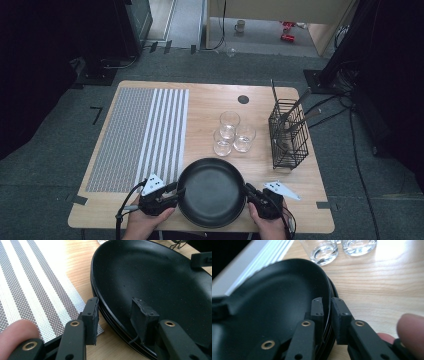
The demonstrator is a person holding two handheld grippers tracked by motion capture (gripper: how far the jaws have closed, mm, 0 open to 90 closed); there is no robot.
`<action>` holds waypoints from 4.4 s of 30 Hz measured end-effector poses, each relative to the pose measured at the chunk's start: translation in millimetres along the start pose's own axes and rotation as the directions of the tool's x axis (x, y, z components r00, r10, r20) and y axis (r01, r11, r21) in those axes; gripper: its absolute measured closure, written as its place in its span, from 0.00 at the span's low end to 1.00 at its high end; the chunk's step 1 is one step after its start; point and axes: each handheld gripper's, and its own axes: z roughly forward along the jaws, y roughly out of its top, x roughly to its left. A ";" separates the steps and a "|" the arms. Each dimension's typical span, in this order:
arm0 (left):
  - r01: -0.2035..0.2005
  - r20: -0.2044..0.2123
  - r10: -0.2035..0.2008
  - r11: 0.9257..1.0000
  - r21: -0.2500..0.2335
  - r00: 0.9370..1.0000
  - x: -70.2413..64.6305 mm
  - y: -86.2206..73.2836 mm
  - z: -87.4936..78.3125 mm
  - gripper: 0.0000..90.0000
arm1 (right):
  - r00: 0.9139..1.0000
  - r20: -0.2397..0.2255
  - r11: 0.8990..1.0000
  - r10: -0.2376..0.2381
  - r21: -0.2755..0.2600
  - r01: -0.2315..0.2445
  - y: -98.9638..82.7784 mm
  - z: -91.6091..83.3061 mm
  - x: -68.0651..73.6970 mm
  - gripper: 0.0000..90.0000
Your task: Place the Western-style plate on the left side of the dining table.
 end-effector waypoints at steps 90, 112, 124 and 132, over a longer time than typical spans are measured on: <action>0.099 0.025 -0.098 0.994 -0.055 0.995 15.2 1.2 -12.1 0.73 | 0.979 -0.031 0.979 0.203 0.017 -0.203 -10.8 11.2 13.3 0.89; 0.144 0.036 -0.142 0.988 -0.057 0.989 20.6 5.5 -14.1 0.77 | 0.983 -0.023 0.983 0.184 0.026 -0.184 -11.6 16.6 18.4 0.87; 0.140 0.035 -0.138 0.989 -0.055 0.990 21.3 5.5 -14.1 0.77 | 0.994 0.024 0.992 0.110 0.053 -0.111 -10.2 21.8 28.3 0.81; 0.144 0.047 -0.141 0.988 -0.055 0.989 22.7 5.4 -14.5 0.77 | 0.989 -0.012 0.986 0.150 0.073 -0.149 -9.7 26.2 24.4 0.79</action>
